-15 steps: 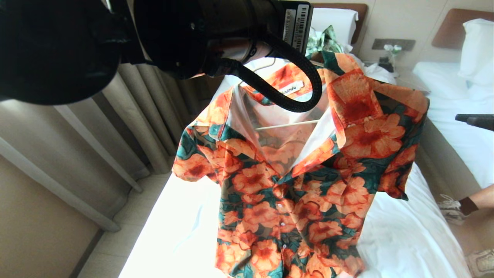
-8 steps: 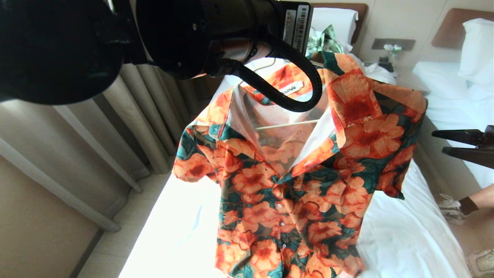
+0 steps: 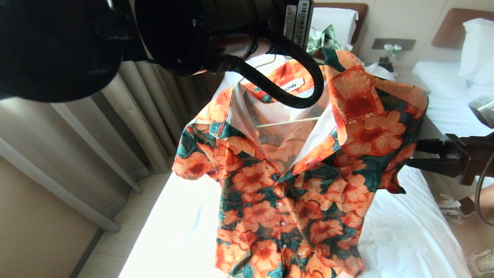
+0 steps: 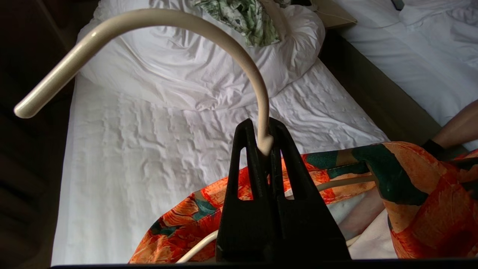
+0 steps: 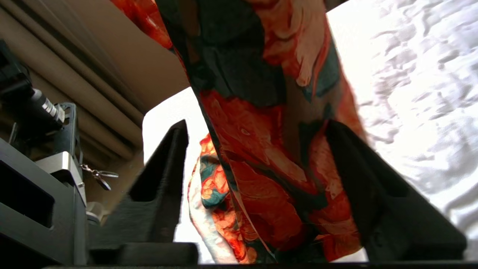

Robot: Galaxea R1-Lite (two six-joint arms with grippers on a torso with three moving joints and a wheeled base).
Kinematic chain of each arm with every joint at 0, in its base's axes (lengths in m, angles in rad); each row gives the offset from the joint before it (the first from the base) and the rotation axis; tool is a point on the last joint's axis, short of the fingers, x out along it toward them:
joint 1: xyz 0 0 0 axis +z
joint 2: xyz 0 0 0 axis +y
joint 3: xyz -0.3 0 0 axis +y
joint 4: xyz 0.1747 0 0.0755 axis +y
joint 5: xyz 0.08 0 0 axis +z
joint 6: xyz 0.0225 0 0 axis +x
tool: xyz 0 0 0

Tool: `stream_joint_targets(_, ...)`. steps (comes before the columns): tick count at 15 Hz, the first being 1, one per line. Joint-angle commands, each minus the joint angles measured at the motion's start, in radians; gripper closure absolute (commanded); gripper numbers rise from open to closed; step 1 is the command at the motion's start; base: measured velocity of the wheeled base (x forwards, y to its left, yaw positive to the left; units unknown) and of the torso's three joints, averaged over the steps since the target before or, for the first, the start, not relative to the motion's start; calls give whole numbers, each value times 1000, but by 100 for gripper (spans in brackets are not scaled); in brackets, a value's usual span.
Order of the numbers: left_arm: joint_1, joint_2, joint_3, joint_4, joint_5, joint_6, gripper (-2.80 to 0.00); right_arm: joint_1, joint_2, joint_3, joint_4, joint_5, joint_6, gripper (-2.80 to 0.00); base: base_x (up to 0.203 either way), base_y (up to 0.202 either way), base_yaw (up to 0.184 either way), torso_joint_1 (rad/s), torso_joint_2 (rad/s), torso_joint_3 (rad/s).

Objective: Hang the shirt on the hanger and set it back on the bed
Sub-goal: Take the clothes hanger out of the clothes

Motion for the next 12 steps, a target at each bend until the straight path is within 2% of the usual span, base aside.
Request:
stream_joint_targets(1, 0, 2, -3, 0, 3, 1, 0, 14, 14, -1, 1, 6, -3, 0, 0, 0, 0, 0, 0, 0)
stream_joint_targets(4, 0, 5, -1, 0, 3, 0, 0, -1, -10, 0, 16, 6, -2, 0, 0, 0, 0, 0, 0, 0)
stream_joint_targets(7, 1, 5, 5, 0, 5, 0, 0, -60, -42, -4, 96, 8, -2, 0, 0, 0, 0, 0, 0, 0)
stream_joint_targets(10, 3, 11, -3, 0, 4, 1, 0, -86, -58, 9, 99, 9, -8, 0, 0, 0, 0, 0, 0, 0)
stream_joint_targets(12, 18, 16, -3, -3, 2, 1, 0, -117, -56, 18, 97, 13, -41, 0, 0, 0, 0, 0, 0, 0)
